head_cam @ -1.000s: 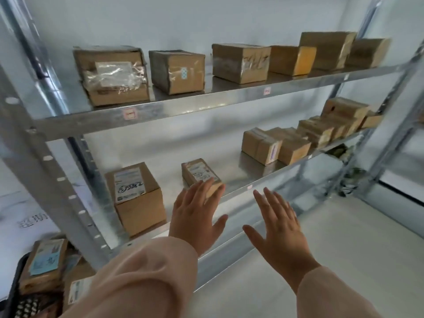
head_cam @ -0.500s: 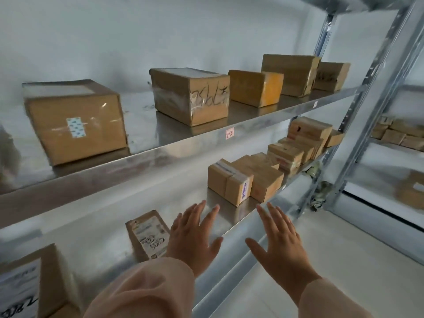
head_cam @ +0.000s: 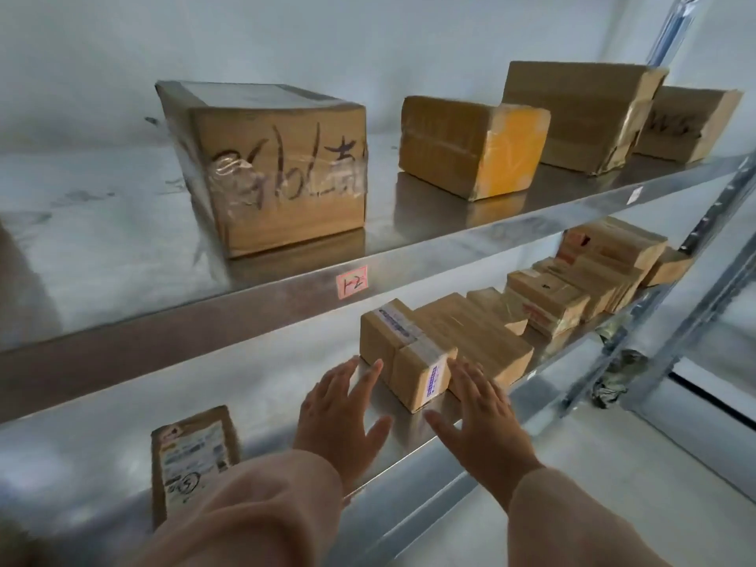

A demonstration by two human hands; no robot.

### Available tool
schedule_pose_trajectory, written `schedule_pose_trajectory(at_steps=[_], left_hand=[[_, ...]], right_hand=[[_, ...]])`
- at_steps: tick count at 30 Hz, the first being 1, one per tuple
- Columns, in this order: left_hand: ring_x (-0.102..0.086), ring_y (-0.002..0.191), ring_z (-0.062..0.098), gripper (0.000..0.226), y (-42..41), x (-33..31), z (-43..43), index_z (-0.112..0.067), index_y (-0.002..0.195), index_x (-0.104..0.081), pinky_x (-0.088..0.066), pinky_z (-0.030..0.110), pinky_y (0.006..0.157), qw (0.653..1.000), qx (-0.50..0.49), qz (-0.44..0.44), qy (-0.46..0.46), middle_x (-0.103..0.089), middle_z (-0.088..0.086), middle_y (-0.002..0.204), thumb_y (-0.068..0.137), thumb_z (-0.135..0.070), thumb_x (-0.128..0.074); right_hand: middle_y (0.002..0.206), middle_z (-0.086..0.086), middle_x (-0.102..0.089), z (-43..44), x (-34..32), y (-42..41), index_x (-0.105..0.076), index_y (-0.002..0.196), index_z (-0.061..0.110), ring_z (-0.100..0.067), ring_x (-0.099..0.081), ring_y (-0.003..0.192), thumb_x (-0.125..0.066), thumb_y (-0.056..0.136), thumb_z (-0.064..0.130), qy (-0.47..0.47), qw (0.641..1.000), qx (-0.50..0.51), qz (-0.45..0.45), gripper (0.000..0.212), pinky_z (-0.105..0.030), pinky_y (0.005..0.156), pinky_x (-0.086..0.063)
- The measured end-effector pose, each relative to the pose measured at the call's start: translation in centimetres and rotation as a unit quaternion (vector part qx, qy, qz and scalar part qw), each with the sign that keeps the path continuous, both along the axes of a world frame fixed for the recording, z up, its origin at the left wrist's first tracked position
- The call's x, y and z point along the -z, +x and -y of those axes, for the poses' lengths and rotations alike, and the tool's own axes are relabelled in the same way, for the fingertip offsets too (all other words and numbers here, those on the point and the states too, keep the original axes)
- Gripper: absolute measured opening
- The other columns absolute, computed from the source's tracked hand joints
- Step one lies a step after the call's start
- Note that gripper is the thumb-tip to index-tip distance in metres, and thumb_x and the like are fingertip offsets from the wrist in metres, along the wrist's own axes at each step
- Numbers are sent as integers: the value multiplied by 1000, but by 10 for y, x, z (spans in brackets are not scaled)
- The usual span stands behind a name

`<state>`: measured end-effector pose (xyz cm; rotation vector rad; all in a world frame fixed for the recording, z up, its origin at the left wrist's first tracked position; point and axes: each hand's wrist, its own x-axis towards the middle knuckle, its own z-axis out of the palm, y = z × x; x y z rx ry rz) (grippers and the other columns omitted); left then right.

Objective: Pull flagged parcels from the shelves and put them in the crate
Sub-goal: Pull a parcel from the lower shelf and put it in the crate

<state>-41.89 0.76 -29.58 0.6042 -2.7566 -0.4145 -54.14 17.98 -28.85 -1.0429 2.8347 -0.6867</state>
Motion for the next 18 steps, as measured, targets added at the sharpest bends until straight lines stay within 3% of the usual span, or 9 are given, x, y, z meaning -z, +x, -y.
schedule_pose_trajectory(at_steps=[4,9,11,12,13,15,16,18], left_hand=[[-7,149,15,71,-39,4,-5,-42,150,-5,-16,37,119,999,-44,7,31,-4,-10,162,91,-62,-40],[-23,142,6,64,-80,12,-16,-37,149,-20,-20,19,113,989,-103,-16,105,-20,-19,156,93,-52,-48],[-39,117,-20,42,-94,9,-24,-56,131,-38,-27,-5,95,969,-109,-74,208,-34,-43,129,93,-44,-54],[-44,100,-29,39,-101,7,-26,-67,114,-44,-33,-9,78,948,-103,-101,283,-42,-52,110,93,-38,-57],[-49,88,-32,44,-106,6,-26,-73,101,-46,-39,-6,66,921,-101,-127,355,-50,-53,96,94,-32,-57],[-59,82,-23,39,-109,13,-24,-64,101,-49,-47,4,60,865,-137,-186,445,-60,-39,94,95,-26,-57],[-63,82,-16,31,-109,14,-22,-57,105,-49,-50,9,63,851,-168,-207,453,-59,-34,99,96,-29,-56],[-64,91,0,27,-105,18,-17,-49,115,-42,-56,22,78,832,-229,-212,459,-58,-18,110,93,-42,-56]], right_hand=[[159,0,-20,13,5,-74,-20,151,20,-20,-11,147,-49,89,60,2,1000,-22,19,79,-43,120,-13],[161,-2,-13,33,15,-138,-18,152,20,-21,-1,148,-37,92,62,62,993,-83,49,75,-43,120,-2],[161,0,-10,39,20,-145,-20,150,24,-20,3,148,-31,93,62,75,989,-115,45,70,-42,118,4],[161,2,-11,41,22,-145,-22,149,26,-20,4,148,-29,93,63,71,987,-135,40,67,-40,117,6],[160,3,-13,42,22,-144,-24,148,30,-19,2,148,-27,92,65,60,985,-159,41,66,-37,116,6],[156,8,-24,45,18,-135,-26,140,43,-21,-12,147,-22,84,75,25,970,-225,93,65,-39,118,0],[151,14,-32,47,14,-129,-29,130,51,-18,-24,143,-23,80,80,-5,956,-247,160,58,-43,120,-11],[138,27,-43,50,12,-118,-36,128,55,-9,-42,132,-32,80,82,-71,912,-285,288,54,-44,113,-35]])
